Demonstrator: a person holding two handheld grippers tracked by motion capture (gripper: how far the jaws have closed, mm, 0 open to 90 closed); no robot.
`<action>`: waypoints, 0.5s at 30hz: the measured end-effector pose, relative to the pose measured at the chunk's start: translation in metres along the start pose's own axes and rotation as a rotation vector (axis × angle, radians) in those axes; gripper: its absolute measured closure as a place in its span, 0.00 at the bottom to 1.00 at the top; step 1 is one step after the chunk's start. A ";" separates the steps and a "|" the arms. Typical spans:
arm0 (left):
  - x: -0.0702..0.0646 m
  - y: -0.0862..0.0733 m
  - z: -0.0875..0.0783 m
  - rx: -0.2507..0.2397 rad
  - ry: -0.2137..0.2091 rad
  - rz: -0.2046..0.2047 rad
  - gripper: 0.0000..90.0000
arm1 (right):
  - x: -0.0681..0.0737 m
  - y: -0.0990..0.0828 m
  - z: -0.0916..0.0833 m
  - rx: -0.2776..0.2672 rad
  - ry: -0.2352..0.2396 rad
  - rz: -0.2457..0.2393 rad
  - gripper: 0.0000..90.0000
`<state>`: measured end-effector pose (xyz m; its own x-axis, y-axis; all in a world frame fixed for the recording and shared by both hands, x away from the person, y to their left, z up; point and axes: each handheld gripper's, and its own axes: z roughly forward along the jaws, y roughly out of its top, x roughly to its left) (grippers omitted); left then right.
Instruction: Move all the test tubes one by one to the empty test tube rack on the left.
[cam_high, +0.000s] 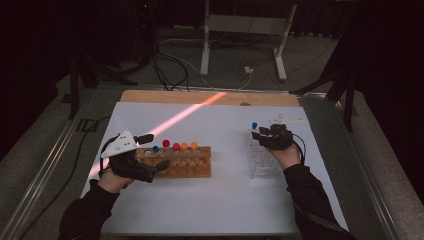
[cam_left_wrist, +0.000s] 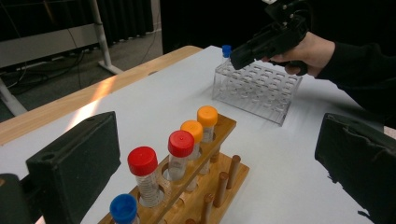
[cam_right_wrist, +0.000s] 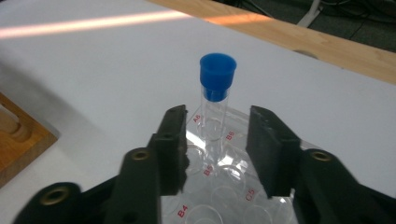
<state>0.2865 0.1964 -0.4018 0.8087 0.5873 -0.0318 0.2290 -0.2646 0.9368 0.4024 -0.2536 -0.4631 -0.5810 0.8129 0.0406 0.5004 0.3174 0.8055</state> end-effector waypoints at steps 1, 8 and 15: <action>0.000 0.000 0.000 0.000 0.002 0.000 0.01 | 0.000 0.000 0.002 0.009 -0.003 0.004 0.70; 0.000 0.000 0.000 0.005 0.003 0.001 0.01 | -0.003 0.004 0.007 0.022 0.014 -0.007 0.77; 0.000 0.000 0.001 0.006 0.000 0.001 0.01 | -0.002 0.008 0.011 0.039 0.022 -0.033 0.85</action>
<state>0.2869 0.1960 -0.4024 0.8088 0.5872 -0.0311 0.2316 -0.2695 0.9347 0.4144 -0.2476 -0.4637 -0.6113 0.7909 0.0280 0.5052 0.3627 0.7831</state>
